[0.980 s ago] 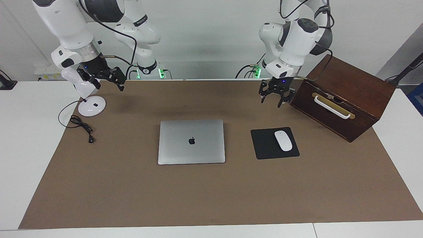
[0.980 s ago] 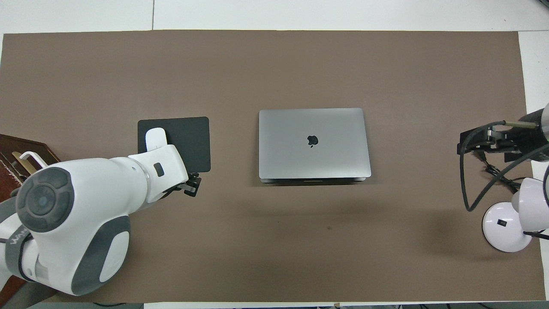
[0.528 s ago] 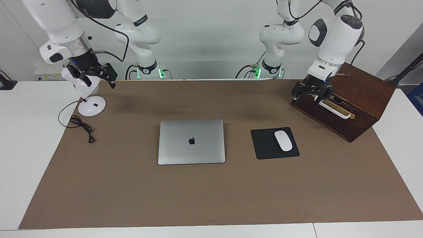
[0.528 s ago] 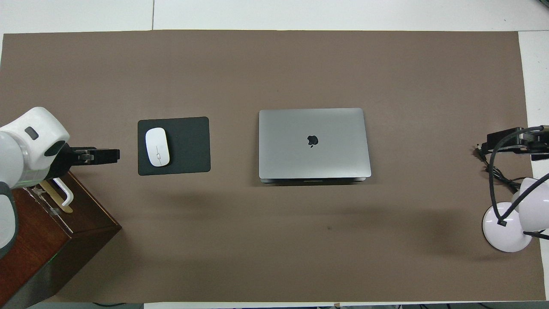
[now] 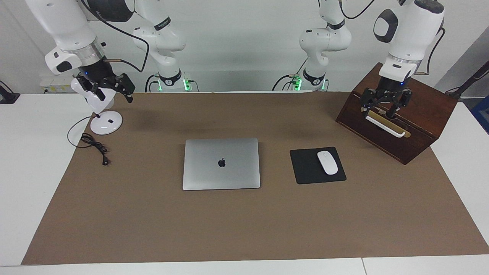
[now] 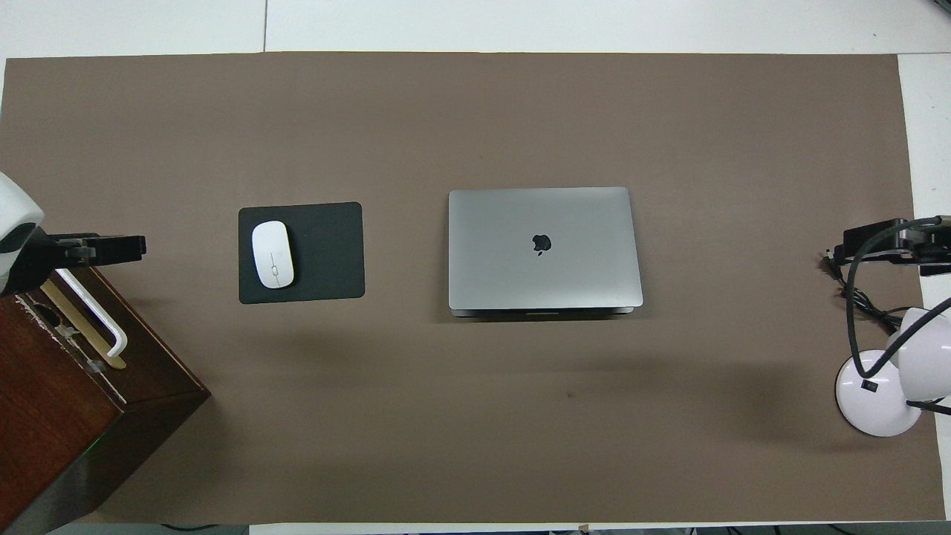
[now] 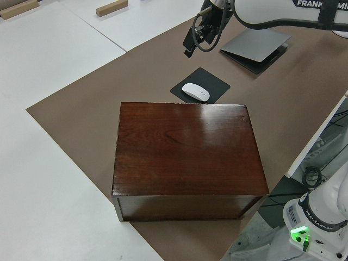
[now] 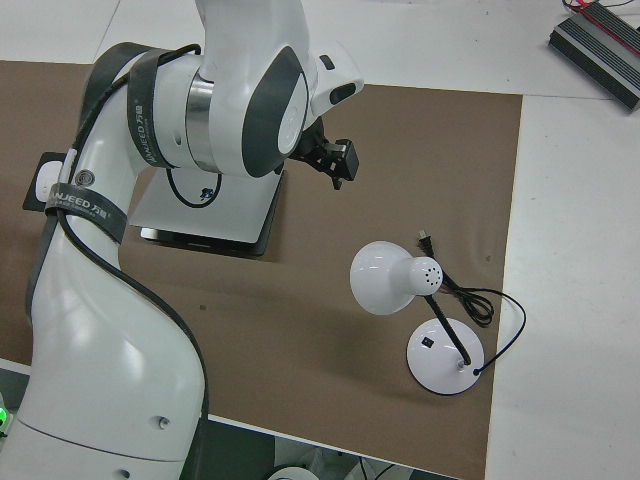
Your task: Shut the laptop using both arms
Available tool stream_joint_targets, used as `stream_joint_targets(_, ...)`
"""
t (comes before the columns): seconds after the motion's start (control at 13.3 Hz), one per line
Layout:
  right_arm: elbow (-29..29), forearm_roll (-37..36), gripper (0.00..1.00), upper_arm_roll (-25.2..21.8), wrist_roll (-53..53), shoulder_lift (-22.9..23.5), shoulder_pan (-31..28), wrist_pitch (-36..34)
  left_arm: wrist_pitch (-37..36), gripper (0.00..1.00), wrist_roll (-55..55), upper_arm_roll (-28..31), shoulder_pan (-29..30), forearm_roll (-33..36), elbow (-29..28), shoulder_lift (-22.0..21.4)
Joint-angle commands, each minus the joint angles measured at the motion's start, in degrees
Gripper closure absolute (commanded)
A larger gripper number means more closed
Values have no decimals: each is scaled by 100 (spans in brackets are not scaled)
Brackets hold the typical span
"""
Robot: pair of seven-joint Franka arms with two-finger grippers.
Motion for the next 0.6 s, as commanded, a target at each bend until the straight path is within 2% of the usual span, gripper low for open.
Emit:
stream_joint_targets(0.0,-26,-126,0,12,-162,-16,-60,90,-1535,0,-55,-72,66,137,1757,808)
stream_joint_targets(0.15,9,-196,0,3,-320,2,-43,99,-2197,0,-55,-107,48,85,2288,1046)
stream_joint_targets(0.53,10,-258,0,-23,-330,2,-7,38,-2183,0,-55,-125,56,111,2053,1038)
